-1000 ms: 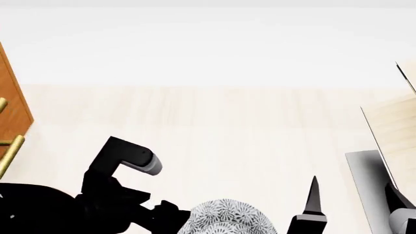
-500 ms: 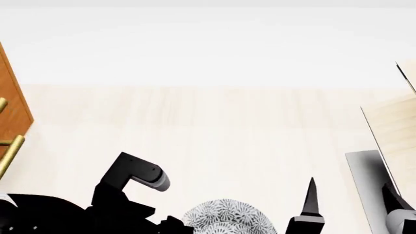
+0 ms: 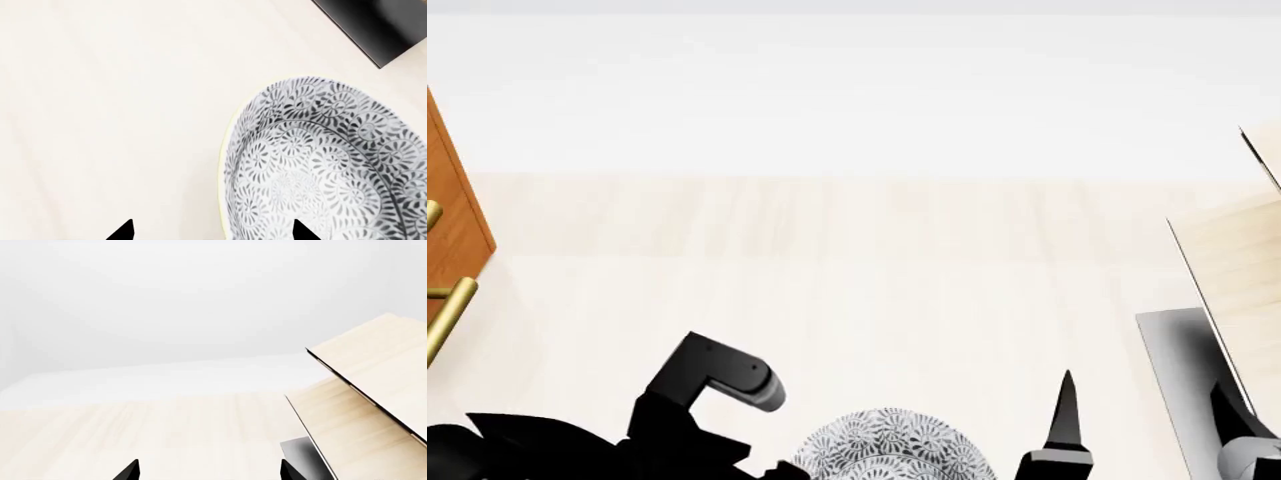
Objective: Close the top drawer of the cabinet and put the bowl on top of it.
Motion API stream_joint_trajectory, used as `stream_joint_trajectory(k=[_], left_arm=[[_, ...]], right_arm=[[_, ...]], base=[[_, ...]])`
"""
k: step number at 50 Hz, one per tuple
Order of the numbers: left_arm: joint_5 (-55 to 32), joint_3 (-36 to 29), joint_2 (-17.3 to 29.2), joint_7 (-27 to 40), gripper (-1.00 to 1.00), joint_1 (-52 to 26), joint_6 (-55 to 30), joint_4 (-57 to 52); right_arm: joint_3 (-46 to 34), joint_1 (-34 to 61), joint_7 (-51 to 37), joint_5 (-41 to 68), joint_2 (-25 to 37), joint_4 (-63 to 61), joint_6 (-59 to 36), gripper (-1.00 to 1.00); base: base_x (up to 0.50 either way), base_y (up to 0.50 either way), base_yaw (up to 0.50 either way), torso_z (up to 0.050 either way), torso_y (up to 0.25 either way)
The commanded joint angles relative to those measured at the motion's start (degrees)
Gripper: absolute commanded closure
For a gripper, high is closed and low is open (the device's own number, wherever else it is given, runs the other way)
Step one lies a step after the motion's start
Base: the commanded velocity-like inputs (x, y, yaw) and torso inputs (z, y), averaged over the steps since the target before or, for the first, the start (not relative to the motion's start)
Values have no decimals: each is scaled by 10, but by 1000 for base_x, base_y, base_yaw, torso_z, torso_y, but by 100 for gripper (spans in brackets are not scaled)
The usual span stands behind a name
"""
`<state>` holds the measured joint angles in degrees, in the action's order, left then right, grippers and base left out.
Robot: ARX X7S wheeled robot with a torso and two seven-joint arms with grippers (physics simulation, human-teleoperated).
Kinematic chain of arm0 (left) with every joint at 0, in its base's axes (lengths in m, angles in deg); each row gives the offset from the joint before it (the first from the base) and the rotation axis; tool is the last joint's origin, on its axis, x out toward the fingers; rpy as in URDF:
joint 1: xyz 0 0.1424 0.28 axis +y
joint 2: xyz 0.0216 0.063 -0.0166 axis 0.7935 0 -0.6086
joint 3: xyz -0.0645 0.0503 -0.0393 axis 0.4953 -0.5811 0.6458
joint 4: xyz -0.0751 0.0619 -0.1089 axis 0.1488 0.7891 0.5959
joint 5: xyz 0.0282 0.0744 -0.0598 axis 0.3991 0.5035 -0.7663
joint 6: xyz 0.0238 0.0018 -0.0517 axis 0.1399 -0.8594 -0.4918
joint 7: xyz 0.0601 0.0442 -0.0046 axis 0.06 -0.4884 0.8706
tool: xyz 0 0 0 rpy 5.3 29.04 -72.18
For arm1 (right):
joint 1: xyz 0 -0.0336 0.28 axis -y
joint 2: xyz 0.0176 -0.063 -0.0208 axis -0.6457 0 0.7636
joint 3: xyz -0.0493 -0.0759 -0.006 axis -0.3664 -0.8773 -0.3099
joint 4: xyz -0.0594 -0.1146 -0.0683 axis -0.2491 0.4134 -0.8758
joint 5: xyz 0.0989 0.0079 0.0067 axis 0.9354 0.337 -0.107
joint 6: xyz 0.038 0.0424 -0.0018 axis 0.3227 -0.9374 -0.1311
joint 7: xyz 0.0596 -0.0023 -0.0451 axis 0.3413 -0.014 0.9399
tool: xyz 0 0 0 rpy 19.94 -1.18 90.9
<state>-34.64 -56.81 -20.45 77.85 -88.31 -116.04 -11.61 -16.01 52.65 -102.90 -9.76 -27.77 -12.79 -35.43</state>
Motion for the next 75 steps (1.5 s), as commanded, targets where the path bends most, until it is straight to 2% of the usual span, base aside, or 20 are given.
stream_joint_trajectory(k=[1, 25, 40, 41, 66, 75], left_arm=[[10, -11, -7, -12, -100, 0, 13, 20], [33, -35, -32, -46, -100, -3, 45, 83], [28, -31, -34, -45, -100, -1, 51, 85], [26, -26, -32, -42, 100, 3, 58, 77], [17, -20, -13, -27, 100, 16, 60, 37], [-7, -6, 8, -1, 100, 17, 35, -26]], right_arm=[[-4, -3, 1, -4, 0, 2, 4, -100], [-19, -10, 18, -29, -4, 23, 21, -100], [-18, -8, 9, -18, 1, 18, 18, -100], [-19, -9, 11, -21, 0, 20, 20, -100], [-29, -11, 12, -27, -1, 24, 29, -100], [-28, -13, 10, -24, 1, 22, 30, -100]], base=[[0, 0, 0, 0, 0], [0, 0, 0, 0, 0], [0, 0, 0, 0, 0], [0, 0, 0, 0, 0], [0, 0, 0, 0, 0], [0, 0, 0, 0, 0]])
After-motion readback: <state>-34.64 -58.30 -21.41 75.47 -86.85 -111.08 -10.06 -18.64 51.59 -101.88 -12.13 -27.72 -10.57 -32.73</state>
